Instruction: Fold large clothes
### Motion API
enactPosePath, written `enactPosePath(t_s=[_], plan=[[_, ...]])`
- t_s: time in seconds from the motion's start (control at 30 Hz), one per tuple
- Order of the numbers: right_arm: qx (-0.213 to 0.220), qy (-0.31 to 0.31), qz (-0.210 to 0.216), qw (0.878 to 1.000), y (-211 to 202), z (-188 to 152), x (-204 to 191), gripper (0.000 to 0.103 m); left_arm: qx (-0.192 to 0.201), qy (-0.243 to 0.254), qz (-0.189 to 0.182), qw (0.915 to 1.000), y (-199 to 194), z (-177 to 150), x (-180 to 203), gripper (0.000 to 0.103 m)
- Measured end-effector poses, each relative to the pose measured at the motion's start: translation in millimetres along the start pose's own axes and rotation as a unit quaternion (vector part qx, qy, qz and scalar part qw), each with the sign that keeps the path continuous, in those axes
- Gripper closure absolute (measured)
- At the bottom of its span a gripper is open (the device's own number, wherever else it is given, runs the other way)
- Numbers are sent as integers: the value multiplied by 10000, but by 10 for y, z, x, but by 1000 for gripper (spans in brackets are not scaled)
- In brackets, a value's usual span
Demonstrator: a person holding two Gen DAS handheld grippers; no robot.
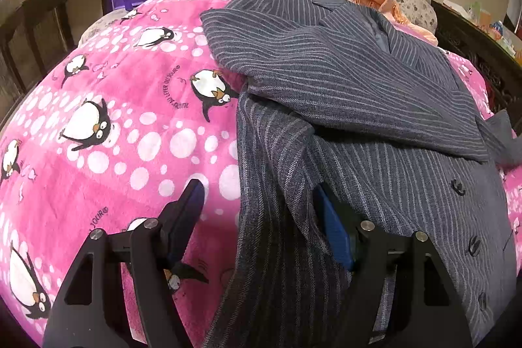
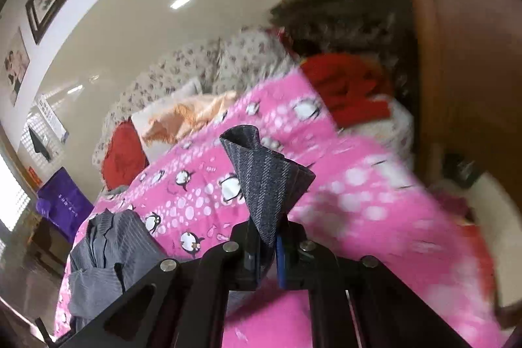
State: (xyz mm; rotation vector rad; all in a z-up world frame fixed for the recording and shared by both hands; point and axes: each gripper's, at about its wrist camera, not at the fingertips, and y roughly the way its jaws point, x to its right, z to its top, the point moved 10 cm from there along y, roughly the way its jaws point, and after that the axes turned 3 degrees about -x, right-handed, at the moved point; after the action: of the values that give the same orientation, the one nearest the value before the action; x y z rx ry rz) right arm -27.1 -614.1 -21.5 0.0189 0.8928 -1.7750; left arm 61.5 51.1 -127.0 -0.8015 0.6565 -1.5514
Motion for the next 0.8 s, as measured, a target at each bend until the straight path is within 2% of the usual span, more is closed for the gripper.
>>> enactPosePath(t_s=[0.1, 0.2, 0.27, 0.33, 0.4, 0.47, 0.53, 0.6, 0.7, 0.73, 0.8], plan=[[79, 203, -23, 9998, -504, -111, 105, 97, 15, -28, -35, 10000, -7, 0, 8, 33], [-104, 374, 83, 9992, -811, -418, 27, 97, 33, -60, -86, 9999, -13, 2, 5, 33], [-238, 465, 173, 9985, -839, -579, -95, 97, 52, -96, -139, 9998, -24, -8, -3, 33], [-340, 632, 453, 9964, -801, -719, -330, 97, 63, -148, -205, 9997, -41, -11, -13, 33], [-419, 580, 657, 9953, -689, -795, -663, 97, 34, -227, -262, 9994, -91, -3, -39, 33], [-488, 526, 907, 9933, -534, -828, -1049, 97, 8, -290, -130, 9995, -179, 13, -112, 33], [-585, 343, 1142, 9911, -300, -858, -1575, 97, 112, -389, 60, 9992, -318, 37, -259, 33], [-691, 91, 1372, 9881, -78, -911, -2106, 97, 40, -374, 347, 9987, -387, 12, -400, 33], [-828, -284, 1747, 9807, 275, -1050, -3053, 97, 112, -194, 1544, 9878, -588, -50, -752, 33], [-849, -388, 1854, 9782, 359, -1096, -3324, 97, 139, -204, 1796, 9834, -658, -64, -866, 33], [-884, -650, 2101, 9715, 505, -1231, -3898, 97, 143, -438, 1887, 9810, -800, -109, -1107, 33]])
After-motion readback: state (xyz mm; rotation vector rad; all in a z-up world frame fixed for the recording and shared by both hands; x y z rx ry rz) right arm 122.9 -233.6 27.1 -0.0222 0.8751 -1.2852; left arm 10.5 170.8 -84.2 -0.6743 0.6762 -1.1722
